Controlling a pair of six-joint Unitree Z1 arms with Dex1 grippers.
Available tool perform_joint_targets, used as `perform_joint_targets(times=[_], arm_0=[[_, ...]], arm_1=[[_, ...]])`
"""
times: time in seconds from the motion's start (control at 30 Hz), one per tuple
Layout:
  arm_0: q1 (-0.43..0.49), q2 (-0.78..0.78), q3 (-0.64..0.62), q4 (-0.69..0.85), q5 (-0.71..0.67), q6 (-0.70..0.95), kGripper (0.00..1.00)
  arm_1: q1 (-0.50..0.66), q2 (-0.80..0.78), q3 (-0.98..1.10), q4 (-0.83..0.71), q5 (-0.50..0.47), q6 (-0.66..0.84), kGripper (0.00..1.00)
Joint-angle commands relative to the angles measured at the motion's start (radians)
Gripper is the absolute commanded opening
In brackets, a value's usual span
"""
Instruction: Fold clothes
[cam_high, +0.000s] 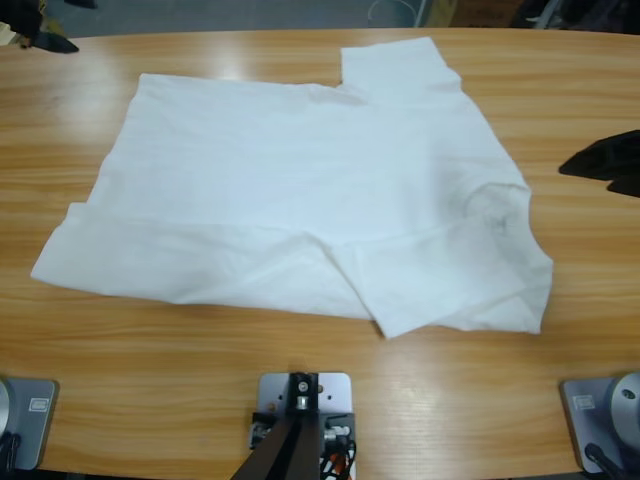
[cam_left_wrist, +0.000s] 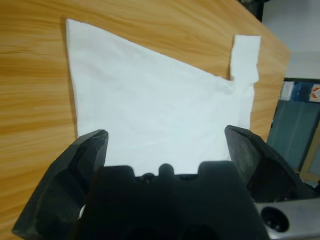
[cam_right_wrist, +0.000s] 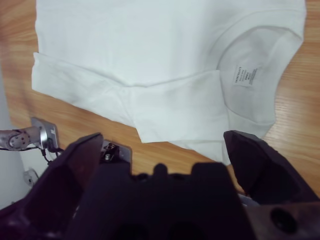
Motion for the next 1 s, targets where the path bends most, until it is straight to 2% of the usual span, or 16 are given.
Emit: perform_joint_targets(times=[0.03, 0.43, 1.0], arm_0=[[0.008, 0.144, -0.011, 0.011, 0.035, -0.001, 0.908], [0.008, 0.184, 0.041, 0.011, 0.045, -0.005, 0.908], [-0.005, 0.245, 0.044, 0.011, 0.046, -0.008, 0.903]], arm_1=[[-0.014, 0.107, -0.009, -0.044, 0.028, -0.014, 1.000], [-0.014, 0.135, -0.024, -0.057, 0.039, -0.014, 1.000], [-0.014, 0.146, -0.020, -0.060, 0.041, -0.017, 1.000]])
